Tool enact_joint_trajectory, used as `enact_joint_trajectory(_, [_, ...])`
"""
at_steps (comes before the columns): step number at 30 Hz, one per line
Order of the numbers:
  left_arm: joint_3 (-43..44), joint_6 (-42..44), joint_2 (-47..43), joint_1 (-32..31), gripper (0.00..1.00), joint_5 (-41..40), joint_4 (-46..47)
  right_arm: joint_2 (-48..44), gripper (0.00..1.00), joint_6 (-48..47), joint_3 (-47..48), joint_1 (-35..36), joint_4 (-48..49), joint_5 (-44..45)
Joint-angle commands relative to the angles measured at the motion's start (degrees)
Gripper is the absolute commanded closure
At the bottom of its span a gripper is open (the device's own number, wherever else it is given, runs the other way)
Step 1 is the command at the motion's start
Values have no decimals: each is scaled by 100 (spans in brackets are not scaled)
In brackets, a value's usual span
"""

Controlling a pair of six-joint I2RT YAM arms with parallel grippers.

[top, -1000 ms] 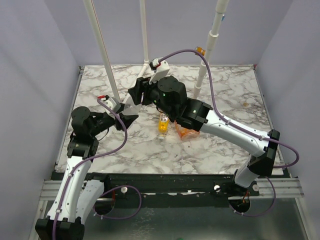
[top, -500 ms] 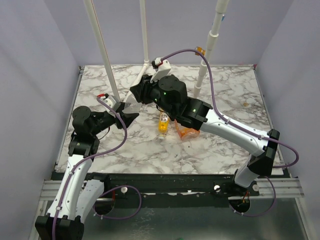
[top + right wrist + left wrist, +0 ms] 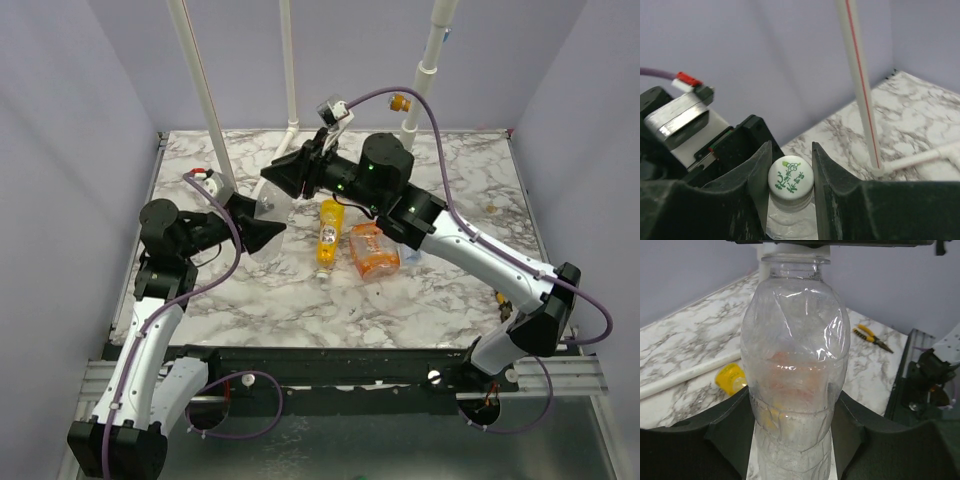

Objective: Unscrew the bottle caps

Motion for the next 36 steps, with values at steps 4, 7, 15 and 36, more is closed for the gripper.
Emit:
enact_joint_trajectory(4, [446,-1483,27,-93,74,1060,617,-283,99,-195,-145,-38,911,-3308])
enact_joint_trajectory(7, [523,-1667,32,-123,74,1161,692,-260,99,-142,-185,-36,1156,-3777])
enact_joint_trajectory(15, [581,-1770,38,-179,75,1265,792,-232,99,-375,-86,-34,735,-3600])
enact_joint_trajectory(36, [-19,876,-201,-233,89,-1903,-41,509,3,-277,1444,248,-1298,1019])
